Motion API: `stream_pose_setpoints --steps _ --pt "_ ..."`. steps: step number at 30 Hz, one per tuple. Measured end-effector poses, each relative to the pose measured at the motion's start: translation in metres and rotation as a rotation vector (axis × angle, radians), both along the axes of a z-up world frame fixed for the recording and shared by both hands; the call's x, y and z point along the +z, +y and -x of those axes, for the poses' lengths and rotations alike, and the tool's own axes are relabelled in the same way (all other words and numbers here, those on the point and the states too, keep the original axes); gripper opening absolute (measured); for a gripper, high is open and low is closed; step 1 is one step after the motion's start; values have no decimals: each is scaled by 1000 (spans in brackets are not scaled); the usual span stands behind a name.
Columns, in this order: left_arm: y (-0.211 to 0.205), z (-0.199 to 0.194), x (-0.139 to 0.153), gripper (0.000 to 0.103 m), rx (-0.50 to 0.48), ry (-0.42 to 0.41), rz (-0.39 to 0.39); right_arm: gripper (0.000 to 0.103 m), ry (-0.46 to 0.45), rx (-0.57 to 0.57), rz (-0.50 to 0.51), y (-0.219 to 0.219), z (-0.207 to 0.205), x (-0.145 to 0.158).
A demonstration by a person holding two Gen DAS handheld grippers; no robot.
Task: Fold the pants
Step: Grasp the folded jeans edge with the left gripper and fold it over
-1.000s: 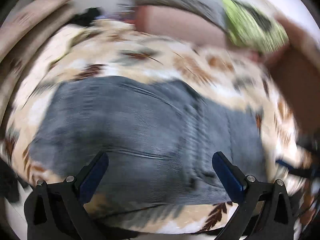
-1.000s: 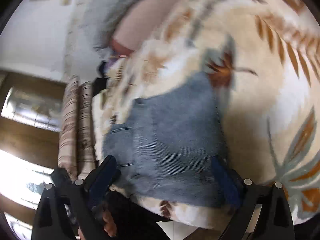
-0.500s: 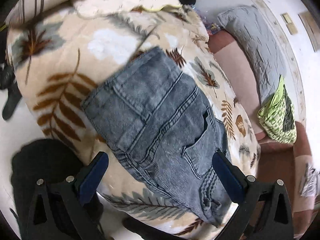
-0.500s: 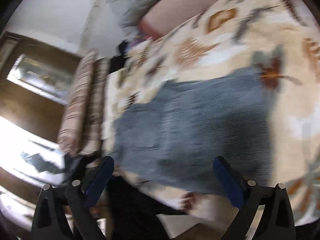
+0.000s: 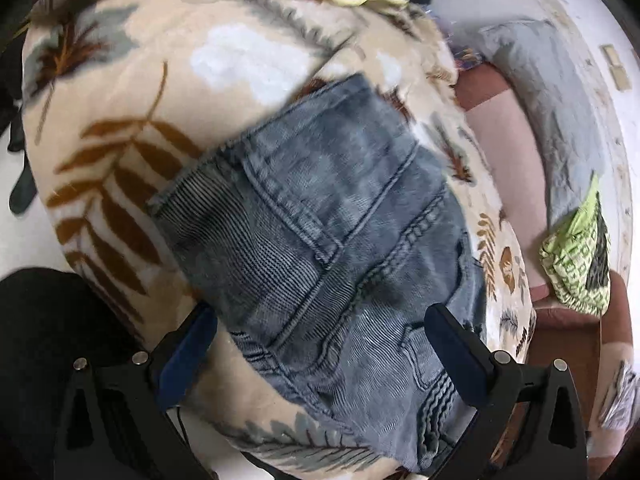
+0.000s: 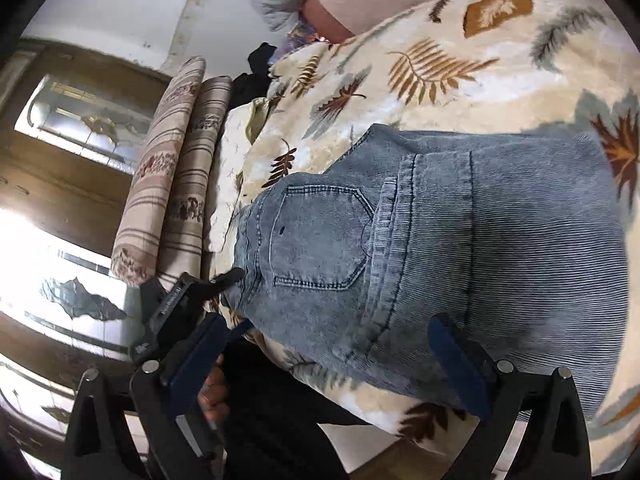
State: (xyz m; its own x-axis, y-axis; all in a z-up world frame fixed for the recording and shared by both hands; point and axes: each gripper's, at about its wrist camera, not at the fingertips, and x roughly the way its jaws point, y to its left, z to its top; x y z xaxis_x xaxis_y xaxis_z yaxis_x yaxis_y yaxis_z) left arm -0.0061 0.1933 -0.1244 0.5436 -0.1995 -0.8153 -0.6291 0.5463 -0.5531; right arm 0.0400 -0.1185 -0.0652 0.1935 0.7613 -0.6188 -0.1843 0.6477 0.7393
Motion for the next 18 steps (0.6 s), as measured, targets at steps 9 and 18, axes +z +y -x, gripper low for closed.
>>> stream_pose_setpoints --steps 9,18 --pt "14 7 3 35 37 -22 -23 102 104 4 2 4 -8 -36" --pt "-42 6 71 27 -103 -133 -373 102 135 -27 -98 -9 -7 -54"
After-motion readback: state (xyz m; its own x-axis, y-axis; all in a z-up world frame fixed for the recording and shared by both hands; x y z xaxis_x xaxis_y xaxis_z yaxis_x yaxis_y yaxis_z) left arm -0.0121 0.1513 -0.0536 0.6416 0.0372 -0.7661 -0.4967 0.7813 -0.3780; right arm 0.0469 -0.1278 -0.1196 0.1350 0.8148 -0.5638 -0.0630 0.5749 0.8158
